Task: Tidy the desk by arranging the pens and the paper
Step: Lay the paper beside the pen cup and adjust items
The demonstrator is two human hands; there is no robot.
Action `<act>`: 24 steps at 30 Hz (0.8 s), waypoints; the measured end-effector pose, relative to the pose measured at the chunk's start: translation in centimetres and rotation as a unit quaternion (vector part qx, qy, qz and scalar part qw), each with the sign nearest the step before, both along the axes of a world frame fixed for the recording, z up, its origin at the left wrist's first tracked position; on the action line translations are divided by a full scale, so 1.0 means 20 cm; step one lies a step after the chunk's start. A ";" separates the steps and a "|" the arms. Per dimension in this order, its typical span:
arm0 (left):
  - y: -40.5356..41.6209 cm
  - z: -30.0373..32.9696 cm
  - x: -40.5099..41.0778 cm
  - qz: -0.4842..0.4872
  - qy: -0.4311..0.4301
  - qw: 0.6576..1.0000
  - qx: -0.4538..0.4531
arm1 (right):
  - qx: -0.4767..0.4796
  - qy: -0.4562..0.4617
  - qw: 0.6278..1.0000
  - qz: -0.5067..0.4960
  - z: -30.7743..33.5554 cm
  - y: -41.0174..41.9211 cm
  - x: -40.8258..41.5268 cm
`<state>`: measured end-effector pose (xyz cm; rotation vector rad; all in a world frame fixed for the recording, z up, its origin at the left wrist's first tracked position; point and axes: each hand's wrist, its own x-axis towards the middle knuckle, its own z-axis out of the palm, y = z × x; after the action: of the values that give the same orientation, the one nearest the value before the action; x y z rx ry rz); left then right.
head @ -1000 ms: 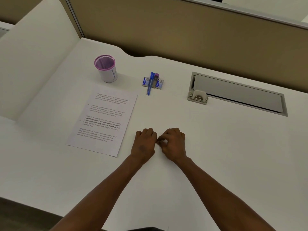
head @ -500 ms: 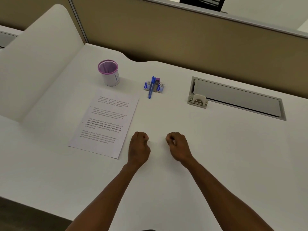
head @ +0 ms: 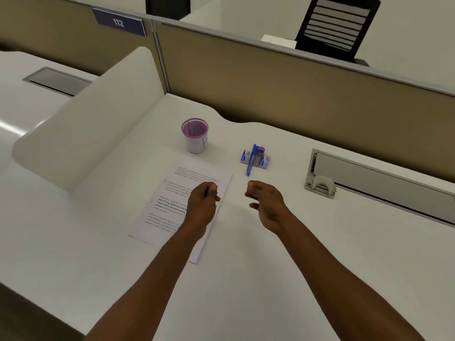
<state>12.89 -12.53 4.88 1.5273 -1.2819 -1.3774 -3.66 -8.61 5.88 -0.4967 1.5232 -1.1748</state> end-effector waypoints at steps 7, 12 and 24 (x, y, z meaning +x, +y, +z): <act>-0.75 0.24 0.04 0.056 -0.063 0.993 -0.087 | -0.024 0.134 0.986 0.095 0.21 -0.89 0.19; -1.09 0.20 0.03 0.078 -0.148 0.978 -0.122 | -0.053 0.274 0.955 0.104 0.17 -1.22 0.22; -1.25 0.07 0.08 0.011 -0.293 0.940 -0.174 | -0.084 0.550 0.814 0.167 0.12 -1.35 0.25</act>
<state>14.50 -37.44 6.20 1.7439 -1.7421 -0.6334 1.24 -35.66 8.31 -1.7078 2.1381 -0.7188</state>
